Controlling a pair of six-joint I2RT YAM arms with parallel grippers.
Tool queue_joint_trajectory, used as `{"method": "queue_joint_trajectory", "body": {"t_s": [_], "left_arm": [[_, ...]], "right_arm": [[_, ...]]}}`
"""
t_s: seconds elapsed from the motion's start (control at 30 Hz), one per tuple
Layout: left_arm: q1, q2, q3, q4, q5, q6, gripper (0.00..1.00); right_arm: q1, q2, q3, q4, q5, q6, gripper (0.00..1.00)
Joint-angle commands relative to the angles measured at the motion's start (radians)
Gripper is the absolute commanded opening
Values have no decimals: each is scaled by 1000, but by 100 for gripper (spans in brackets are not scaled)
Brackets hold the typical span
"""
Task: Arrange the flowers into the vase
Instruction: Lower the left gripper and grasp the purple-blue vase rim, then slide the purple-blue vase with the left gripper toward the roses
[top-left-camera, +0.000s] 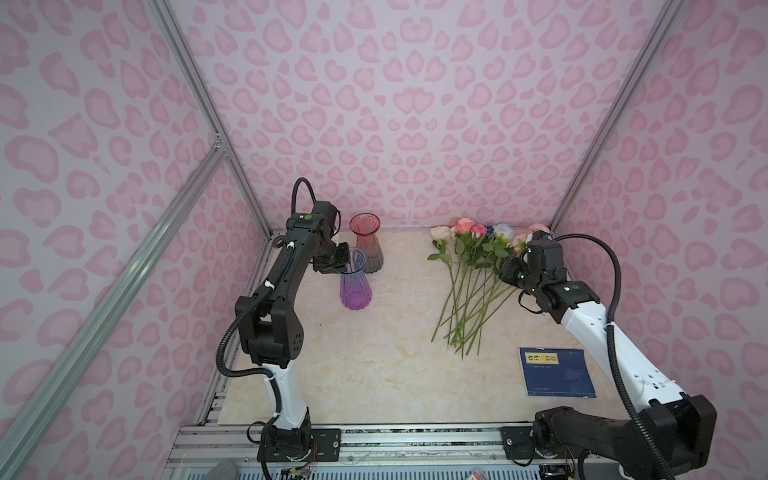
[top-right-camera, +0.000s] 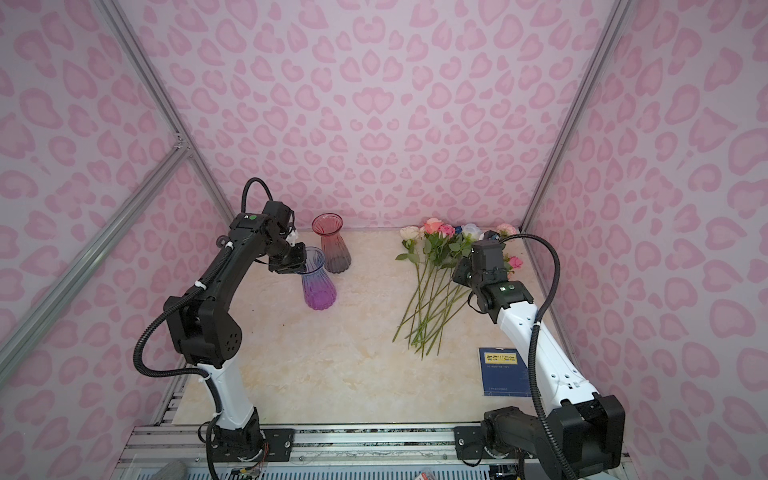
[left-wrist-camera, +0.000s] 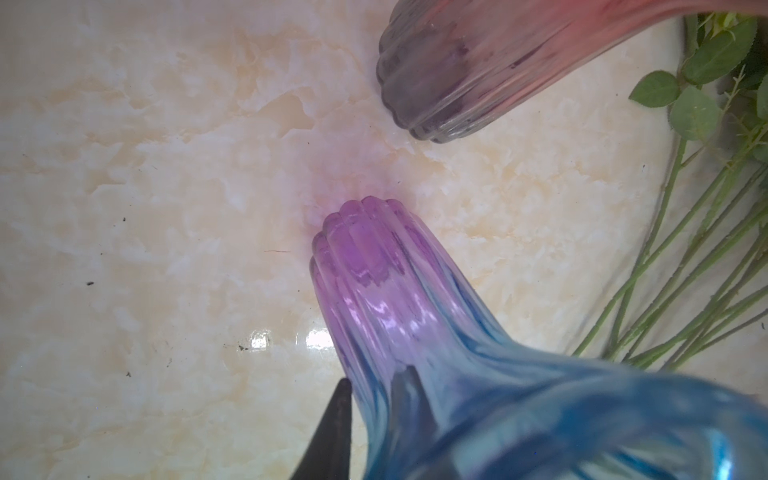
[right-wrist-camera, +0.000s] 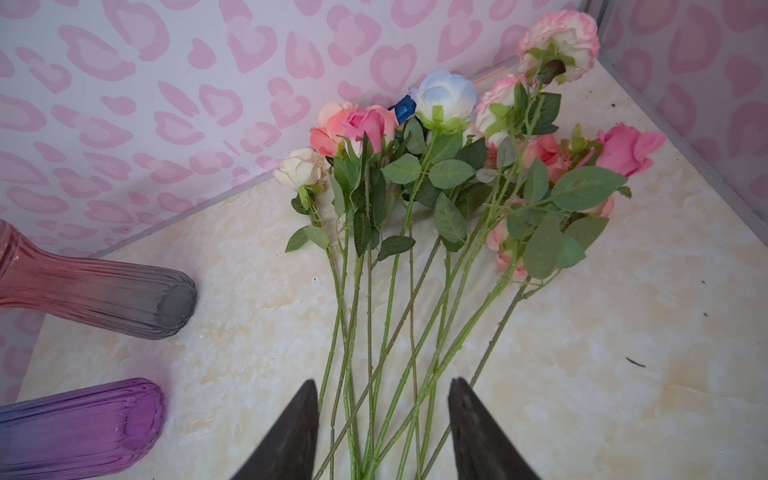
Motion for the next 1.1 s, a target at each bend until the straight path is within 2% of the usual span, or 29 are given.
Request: {"method": "queue_joint_trajectory", "body": {"t_s": [0.0, 0.2, 0.8, 0.93, 1.07], "left_arm": [[-1, -11, -27, -27, -46, 23, 18], [-1, -32, -26, -28, 8, 16, 3], [-66, -165, -130, -21, 31, 19, 3], [-73, -188, -194, 32, 128, -2, 4], [-115, -191, -202, 33, 168, -5, 4]], "right_arm": [[1, -7, -9, 13, -2, -15, 53], [3, -22, -9, 9, 2, -18, 52], [5, -51, -15, -3, 0, -8, 52], [7, -63, -14, -11, 9, -7, 52], [7, -66, -11, -18, 14, -11, 52]]}}
